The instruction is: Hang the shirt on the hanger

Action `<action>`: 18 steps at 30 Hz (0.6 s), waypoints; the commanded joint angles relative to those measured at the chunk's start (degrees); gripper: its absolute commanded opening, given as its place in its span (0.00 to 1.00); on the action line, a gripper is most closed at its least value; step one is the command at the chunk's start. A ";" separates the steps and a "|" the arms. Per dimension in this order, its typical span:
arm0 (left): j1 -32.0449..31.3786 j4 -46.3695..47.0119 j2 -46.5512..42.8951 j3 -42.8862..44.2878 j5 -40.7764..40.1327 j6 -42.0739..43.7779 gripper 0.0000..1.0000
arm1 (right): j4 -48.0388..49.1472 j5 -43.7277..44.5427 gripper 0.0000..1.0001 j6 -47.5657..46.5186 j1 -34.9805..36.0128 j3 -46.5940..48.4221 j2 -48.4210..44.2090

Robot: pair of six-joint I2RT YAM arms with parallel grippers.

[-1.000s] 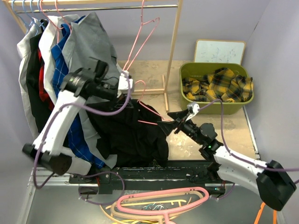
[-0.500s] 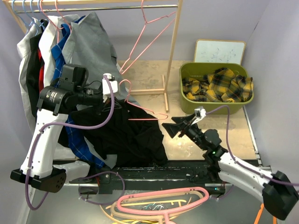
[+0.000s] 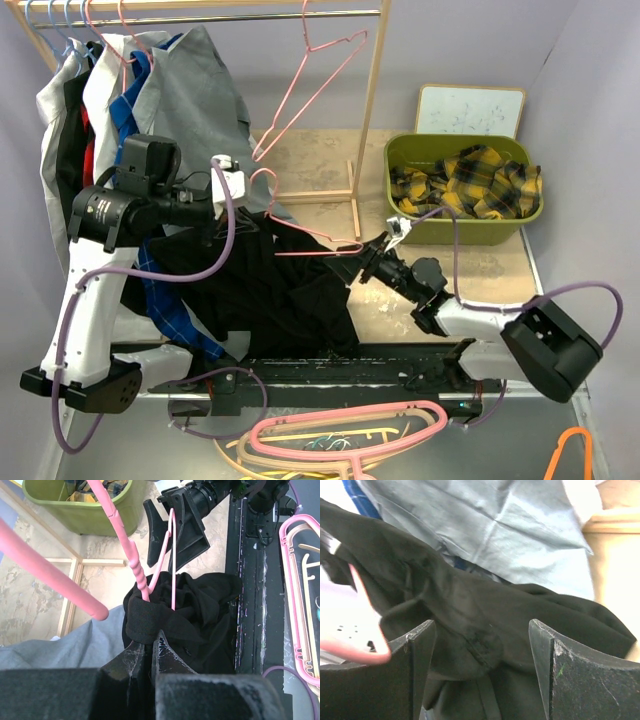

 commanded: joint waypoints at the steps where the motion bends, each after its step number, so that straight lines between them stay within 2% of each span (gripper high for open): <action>1: 0.47 1.11 0.00 1.99 2.69 -0.49 0.00 | 12.14 -3.69 0.74 3.72 -0.02 3.29 4.54; 6: 0.56 1.11 0.65 2.57 2.91 -0.49 0.00 | 17.37 -5.74 0.69 6.79 0.14 3.65 11.59; 10: 0.51 1.15 1.01 2.60 3.25 -0.49 0.00 | 18.34 -6.06 0.67 7.15 0.24 3.56 13.26; 11: 0.55 1.14 1.15 2.67 3.18 -0.45 0.00 | 18.38 -6.11 0.63 7.11 0.24 3.56 13.32; 13: 0.56 1.25 1.22 2.45 2.66 -0.26 0.00 | 18.58 -6.39 0.49 7.12 0.24 3.72 13.28; 17: 0.48 1.07 1.28 2.19 -0.04 0.63 0.00 | 18.37 -6.03 0.03 7.11 0.23 2.97 11.64; 18: 0.46 0.82 1.36 2.43 -1.13 1.05 0.00 | 17.86 -6.37 0.00 7.24 0.23 2.55 10.69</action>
